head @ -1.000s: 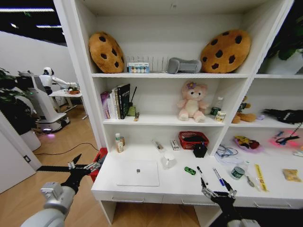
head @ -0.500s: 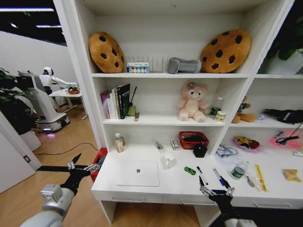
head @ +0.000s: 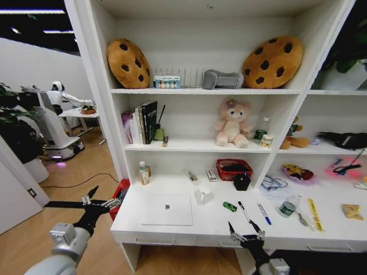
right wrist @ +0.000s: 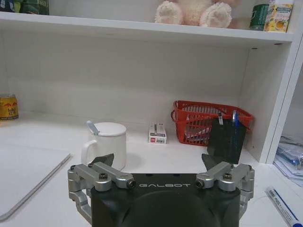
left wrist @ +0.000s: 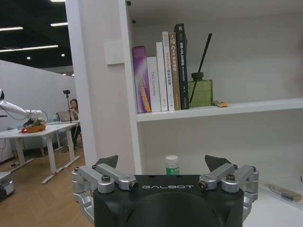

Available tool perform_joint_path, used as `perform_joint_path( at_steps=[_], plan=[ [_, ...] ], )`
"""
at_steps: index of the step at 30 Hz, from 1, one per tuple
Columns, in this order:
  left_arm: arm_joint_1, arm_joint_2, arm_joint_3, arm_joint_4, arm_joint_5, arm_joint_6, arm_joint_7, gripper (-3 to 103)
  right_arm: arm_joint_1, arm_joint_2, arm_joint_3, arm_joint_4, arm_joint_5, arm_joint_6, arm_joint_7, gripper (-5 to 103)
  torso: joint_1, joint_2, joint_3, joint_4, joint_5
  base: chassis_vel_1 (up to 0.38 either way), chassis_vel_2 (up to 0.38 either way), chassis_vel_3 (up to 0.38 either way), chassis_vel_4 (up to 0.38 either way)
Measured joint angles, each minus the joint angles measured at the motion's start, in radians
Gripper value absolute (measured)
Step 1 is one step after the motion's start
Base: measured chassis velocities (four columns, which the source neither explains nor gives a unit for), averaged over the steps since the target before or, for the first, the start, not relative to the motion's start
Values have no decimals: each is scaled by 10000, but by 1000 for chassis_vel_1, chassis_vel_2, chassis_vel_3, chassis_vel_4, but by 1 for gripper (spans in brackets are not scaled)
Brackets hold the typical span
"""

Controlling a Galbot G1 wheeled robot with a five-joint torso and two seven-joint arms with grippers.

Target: Organize the objects on the table.

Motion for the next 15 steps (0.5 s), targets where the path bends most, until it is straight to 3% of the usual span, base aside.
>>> perform_joint_path(
  at_steps=[8, 11, 12, 15],
  plan=[
    [-4, 5, 5, 5, -6, 0, -6, 100, -29, -348, 323, -709, 815, -159, -290, 100, -1, 1, -1, -5, 2, 0, 0, 0, 0],
    [-6, 7, 6, 8, -8, 1, -9, 100, 189, -1545, 837, -1230, 1922, -464, -2110, 100, -1, 1, -1, -4, -1, 0, 0, 0, 0],
    [-6, 7, 6, 8, -8, 1, -9, 100, 189, -1545, 837, -1230, 1922, -464, -2110, 100, -1, 1, -1, -4, -1, 0, 0, 0, 0],
    [-7, 8, 8, 11, -9, 1, -10, 100, 1340, -2568, 1224, -2547, 2421, -497, -3430, 100, 0, 0, 0, -2, 3, 0, 0, 0, 0]
  ],
)
